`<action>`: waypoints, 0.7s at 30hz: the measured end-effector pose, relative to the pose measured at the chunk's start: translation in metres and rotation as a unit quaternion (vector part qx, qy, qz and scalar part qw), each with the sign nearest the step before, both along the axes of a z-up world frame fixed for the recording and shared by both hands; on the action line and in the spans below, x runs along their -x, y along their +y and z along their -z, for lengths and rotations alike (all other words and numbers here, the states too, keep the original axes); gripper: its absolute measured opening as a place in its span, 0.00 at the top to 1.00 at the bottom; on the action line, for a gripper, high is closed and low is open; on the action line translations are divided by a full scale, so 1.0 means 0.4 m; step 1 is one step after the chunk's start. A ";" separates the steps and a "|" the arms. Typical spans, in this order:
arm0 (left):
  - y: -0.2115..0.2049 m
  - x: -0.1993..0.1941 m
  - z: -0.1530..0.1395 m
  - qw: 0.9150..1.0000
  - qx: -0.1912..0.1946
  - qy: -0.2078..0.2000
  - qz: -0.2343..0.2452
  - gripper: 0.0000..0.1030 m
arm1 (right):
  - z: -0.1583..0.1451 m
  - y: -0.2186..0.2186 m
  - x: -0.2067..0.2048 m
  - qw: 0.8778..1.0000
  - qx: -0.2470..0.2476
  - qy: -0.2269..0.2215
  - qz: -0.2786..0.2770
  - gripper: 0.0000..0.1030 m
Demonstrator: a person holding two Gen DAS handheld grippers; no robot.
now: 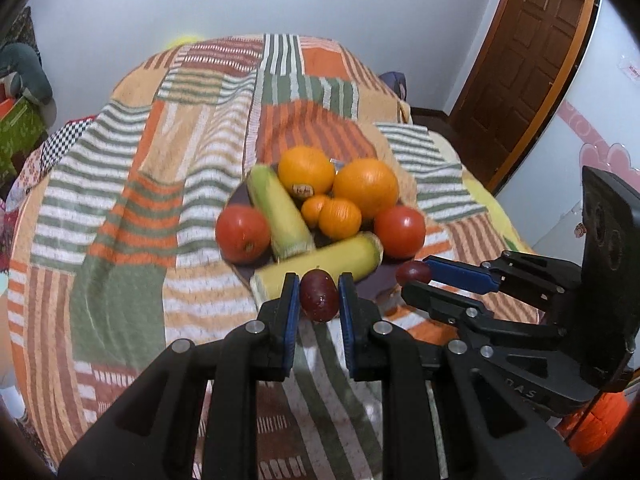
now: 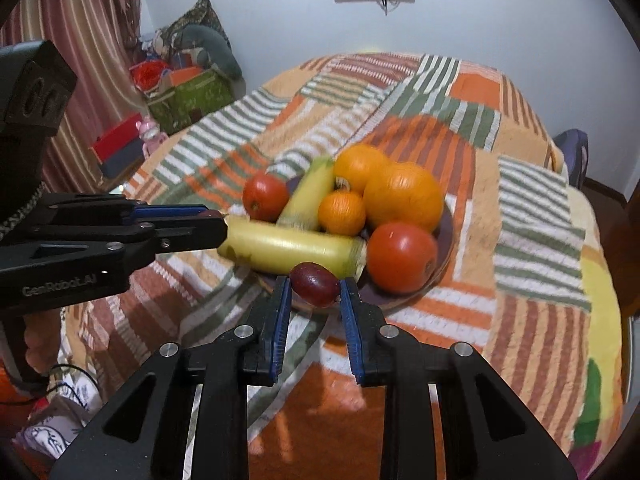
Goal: Organize fruits
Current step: 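Lower the plum onto the plate with the left tool while the right tool lowers its plum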
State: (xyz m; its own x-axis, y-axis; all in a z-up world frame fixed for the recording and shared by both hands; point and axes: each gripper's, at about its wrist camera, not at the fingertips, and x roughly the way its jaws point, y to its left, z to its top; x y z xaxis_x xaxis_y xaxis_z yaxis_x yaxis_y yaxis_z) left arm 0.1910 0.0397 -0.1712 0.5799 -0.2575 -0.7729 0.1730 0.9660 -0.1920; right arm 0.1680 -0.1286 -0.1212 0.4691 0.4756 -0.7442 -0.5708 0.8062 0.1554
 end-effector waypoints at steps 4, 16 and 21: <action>-0.007 -0.021 -0.019 1.000 -0.001 -0.012 0.004 0.82 | -0.025 -0.006 -0.017 1.000 -0.008 -0.017 0.006 0.78; -0.013 -0.103 -0.009 1.000 -0.002 -0.017 0.005 0.82 | -0.022 -0.009 -0.087 0.999 -0.015 -0.026 0.026 0.78; -0.017 -0.136 0.023 1.000 0.000 -0.004 0.009 0.82 | -0.003 0.001 -0.110 0.999 -0.011 -0.019 0.025 0.78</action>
